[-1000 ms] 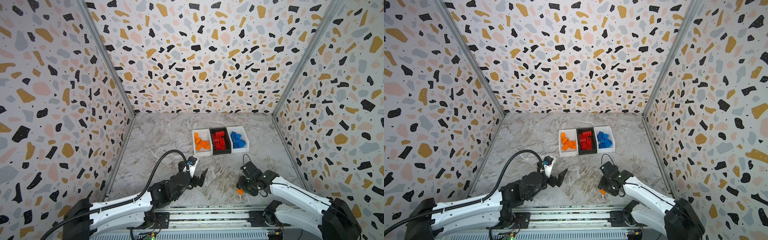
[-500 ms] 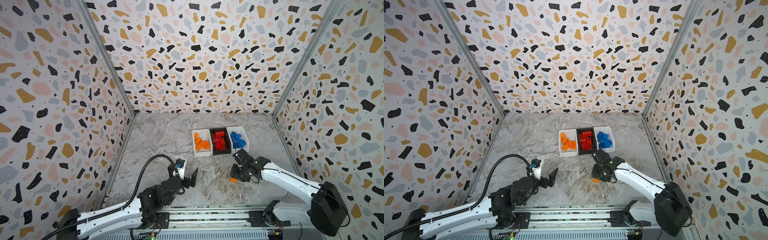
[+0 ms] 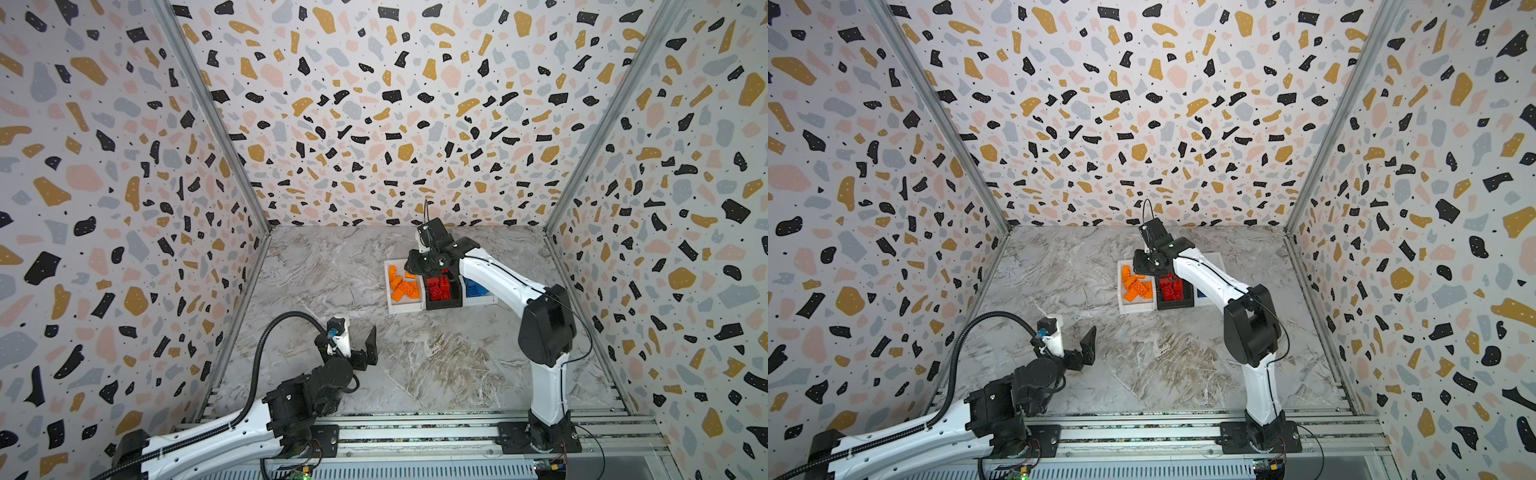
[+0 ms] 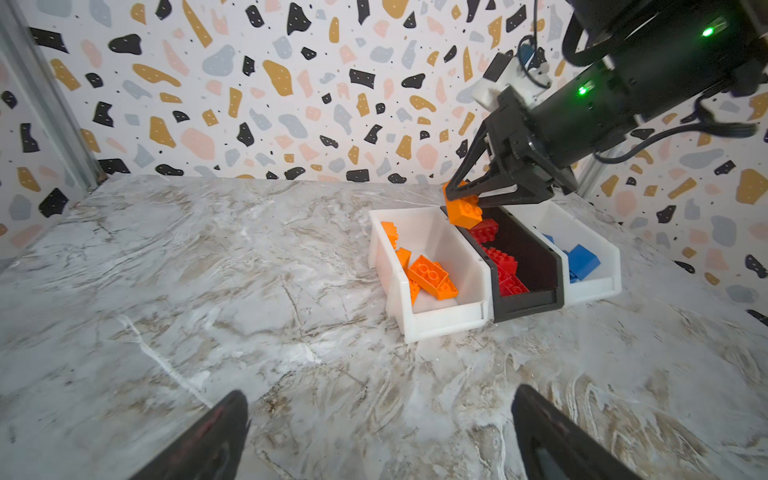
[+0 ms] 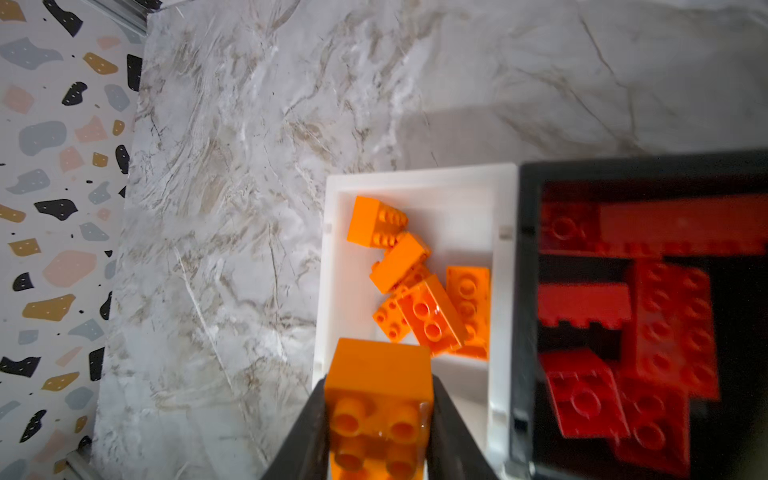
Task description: Sort the legos into containers by color
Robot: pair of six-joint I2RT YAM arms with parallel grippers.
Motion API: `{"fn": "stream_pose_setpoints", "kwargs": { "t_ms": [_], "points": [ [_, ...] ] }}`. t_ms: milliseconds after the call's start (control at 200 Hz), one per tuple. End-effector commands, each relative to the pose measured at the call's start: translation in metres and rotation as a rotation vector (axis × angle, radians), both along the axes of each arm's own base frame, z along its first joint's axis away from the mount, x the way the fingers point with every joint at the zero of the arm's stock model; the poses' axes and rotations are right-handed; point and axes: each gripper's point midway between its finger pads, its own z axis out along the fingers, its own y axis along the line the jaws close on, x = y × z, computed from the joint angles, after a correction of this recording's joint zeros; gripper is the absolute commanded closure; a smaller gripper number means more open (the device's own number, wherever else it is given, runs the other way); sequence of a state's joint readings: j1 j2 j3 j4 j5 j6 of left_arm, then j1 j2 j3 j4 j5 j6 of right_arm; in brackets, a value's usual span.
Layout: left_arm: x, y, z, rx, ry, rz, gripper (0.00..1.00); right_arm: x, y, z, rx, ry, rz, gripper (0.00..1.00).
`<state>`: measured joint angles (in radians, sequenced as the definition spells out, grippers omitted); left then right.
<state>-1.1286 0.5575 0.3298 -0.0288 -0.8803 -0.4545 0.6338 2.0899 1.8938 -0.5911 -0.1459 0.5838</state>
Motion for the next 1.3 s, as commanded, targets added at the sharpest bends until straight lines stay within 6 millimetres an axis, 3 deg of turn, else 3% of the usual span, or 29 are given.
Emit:
{"fn": "stream_pose_setpoints", "kwargs": {
  "t_ms": [0,75,240,275,456,501,621,716,841,1001,1136,1296],
  "points": [
    [0.004,0.019,0.014,-0.022,-0.034,0.105,0.00,0.005,0.004,0.003,-0.047,-0.001,0.081,0.56],
    [0.005,0.025,0.016,-0.025,-0.044,0.141,0.00,0.013,0.007,0.004,-0.062,-0.012,0.093,0.30],
    [0.015,0.046,0.017,-0.017,-0.046,0.230,0.00,0.019,0.005,0.032,-0.012,-0.064,0.144,0.12],
    [0.019,0.053,0.018,-0.008,-0.052,0.256,0.00,0.018,0.003,0.041,0.000,-0.086,0.159,0.00],
    [0.042,0.098,0.023,0.036,-0.092,0.420,0.00,-0.005,-0.035,0.074,-0.043,-0.266,0.147,0.01],
    [0.048,0.110,0.021,0.048,-0.099,0.471,0.00,-0.012,-0.052,0.086,-0.052,-0.345,0.111,0.01],
    [0.059,0.139,0.019,0.089,-0.124,0.601,0.00,-0.038,-0.109,0.094,-0.070,-0.504,0.015,0.01],
    [0.065,0.160,0.013,0.134,-0.144,0.688,0.00,-0.049,-0.160,0.084,-0.113,-0.603,-0.074,0.01],
    [0.069,0.184,-0.002,0.153,-0.158,0.776,0.00,-0.066,-0.209,0.069,-0.272,-0.791,-0.125,0.01],
    [0.083,0.185,-0.019,0.176,-0.162,0.711,0.00,-0.062,-0.262,0.039,-0.289,-0.765,-0.237,0.01],
    [0.080,0.192,-0.031,0.186,-0.181,0.739,0.00,-0.058,-0.288,0.031,-0.291,-0.833,-0.310,0.01],
    [0.090,0.195,-0.036,0.160,-0.189,0.721,0.00,-0.050,-0.297,0.013,-0.286,-0.876,-0.305,0.01]
  ]
}}
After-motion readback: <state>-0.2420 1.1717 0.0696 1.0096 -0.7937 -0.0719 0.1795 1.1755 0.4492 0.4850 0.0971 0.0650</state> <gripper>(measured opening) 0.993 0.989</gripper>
